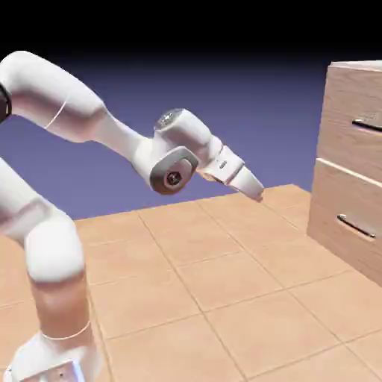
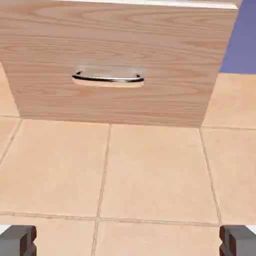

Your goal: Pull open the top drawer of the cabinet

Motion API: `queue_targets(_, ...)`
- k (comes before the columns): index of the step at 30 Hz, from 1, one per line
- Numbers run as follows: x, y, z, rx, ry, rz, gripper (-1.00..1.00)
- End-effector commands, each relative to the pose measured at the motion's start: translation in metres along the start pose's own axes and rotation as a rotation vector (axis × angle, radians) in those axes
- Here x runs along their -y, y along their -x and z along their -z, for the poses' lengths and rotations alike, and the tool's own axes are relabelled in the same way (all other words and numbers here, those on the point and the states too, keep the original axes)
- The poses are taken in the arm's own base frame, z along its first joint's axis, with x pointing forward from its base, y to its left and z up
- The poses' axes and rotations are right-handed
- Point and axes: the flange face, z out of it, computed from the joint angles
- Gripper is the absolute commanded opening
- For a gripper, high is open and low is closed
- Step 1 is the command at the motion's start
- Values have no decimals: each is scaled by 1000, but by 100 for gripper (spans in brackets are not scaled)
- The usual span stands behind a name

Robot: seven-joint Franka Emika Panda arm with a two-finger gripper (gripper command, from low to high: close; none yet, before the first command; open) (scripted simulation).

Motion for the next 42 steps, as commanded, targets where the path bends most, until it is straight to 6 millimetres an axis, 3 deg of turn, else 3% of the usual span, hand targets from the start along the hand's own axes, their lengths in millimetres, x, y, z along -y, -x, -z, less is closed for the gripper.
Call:
queue_targets(1,11,-5,7,-12,-26,80,100)
queue_targets(7,69,-37,55,-118,-154,539,100)
queue_targets(12,103,-64,96,-247,-218,894,100)
queue_targets(19,128,-105,144,-460,-225,1343,100)
queue_targets(25,133,-145,167,-643,-147,1687,100)
queue_targets(33,129,-199,163,-832,70,2099,100)
queue_targets(37,126,-223,144,-885,218,2296,100)
queue_targets(42,124,-248,105,-901,429,2544,100)
